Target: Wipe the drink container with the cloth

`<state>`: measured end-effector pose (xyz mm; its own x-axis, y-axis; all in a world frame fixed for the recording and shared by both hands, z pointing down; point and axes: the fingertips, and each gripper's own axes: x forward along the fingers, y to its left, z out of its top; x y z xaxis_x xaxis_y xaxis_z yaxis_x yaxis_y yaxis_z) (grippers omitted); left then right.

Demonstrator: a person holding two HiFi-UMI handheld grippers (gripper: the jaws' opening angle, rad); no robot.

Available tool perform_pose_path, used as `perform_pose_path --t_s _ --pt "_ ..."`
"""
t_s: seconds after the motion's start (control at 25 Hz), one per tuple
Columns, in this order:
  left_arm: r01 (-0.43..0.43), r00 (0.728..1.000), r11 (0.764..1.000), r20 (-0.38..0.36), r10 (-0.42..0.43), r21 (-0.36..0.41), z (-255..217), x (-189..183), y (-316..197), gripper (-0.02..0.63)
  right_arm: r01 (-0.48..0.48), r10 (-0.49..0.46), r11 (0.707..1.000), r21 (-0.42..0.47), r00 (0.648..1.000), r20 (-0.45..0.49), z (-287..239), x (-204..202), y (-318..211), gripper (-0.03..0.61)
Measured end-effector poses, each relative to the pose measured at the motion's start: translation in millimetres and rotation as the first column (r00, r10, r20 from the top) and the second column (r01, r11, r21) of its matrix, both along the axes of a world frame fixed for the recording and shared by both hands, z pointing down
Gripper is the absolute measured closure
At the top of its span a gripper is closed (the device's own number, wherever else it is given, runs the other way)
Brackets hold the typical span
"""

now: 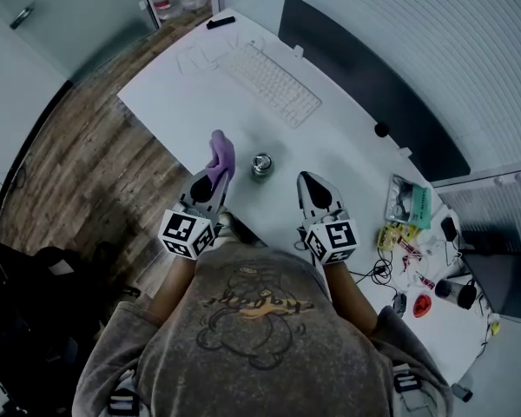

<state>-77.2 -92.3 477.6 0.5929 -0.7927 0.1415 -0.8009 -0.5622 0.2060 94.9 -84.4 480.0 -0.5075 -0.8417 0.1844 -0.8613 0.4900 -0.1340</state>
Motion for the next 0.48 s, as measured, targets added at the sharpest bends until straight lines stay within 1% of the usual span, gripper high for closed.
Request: perform_pose_path --t_s 0.28,0.48 --pt "0.013 1.0 0.999 0.0 -0.013 -0.045 21 -2 -2 0.561 -0.013 0.012 0.999 -0.042 1.0 -0.01 20 4 -1 0.573" --pt "0.014 1.0 0.998 -0.003 -0.014 -0.059 25 -3 -1 0.561 -0.014 0.013 0.998 -0.059 1.0 -0.018 27 4 1 0.574"
